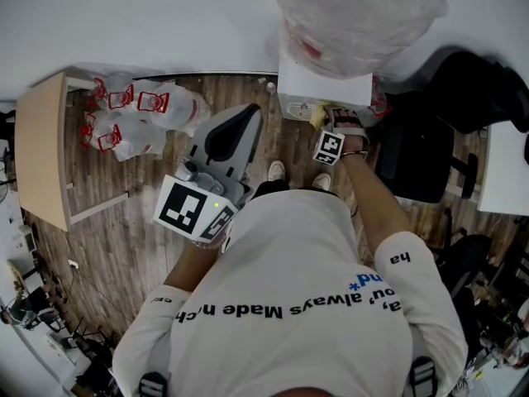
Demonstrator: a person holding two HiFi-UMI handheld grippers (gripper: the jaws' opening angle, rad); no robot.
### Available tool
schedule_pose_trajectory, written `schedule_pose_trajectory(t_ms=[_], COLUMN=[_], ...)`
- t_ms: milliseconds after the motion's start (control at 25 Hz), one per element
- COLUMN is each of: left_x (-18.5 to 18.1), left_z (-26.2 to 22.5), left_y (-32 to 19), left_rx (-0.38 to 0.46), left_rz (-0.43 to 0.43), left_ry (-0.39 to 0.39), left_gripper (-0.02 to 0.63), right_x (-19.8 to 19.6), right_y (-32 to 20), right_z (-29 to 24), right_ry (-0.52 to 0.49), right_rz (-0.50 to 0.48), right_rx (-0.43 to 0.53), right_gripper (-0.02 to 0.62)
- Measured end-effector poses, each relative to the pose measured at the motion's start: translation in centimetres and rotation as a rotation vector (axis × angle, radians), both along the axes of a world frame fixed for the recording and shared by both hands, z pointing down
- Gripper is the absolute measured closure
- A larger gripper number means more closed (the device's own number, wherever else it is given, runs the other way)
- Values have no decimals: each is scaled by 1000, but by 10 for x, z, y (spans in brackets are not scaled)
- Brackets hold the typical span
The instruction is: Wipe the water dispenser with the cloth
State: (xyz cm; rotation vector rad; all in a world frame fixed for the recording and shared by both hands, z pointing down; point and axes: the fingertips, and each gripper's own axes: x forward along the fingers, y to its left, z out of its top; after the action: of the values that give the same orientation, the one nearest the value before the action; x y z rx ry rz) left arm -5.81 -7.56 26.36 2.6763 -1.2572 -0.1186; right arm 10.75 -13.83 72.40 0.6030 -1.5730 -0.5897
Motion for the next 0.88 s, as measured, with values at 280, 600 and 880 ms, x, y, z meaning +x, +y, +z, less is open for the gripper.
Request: schedule_pose_trajectory(t_ms=[280, 600, 880], left_x=[13, 32, 46], left_z=[-1, -5, -6], left_y=[0, 3, 7], left_rx=[2, 9, 9], left_rz=[6, 17, 25], left_ry=[0, 2, 6], left_gripper=[586, 586, 586], right_x=[17, 41, 67], right_y=[0, 2, 3], right_z=[-1, -5, -7], right_ry=[-7, -6, -3], right_rz=[26, 50, 88], right_rx=[-1, 4, 5], right_gripper=[535, 535, 535])
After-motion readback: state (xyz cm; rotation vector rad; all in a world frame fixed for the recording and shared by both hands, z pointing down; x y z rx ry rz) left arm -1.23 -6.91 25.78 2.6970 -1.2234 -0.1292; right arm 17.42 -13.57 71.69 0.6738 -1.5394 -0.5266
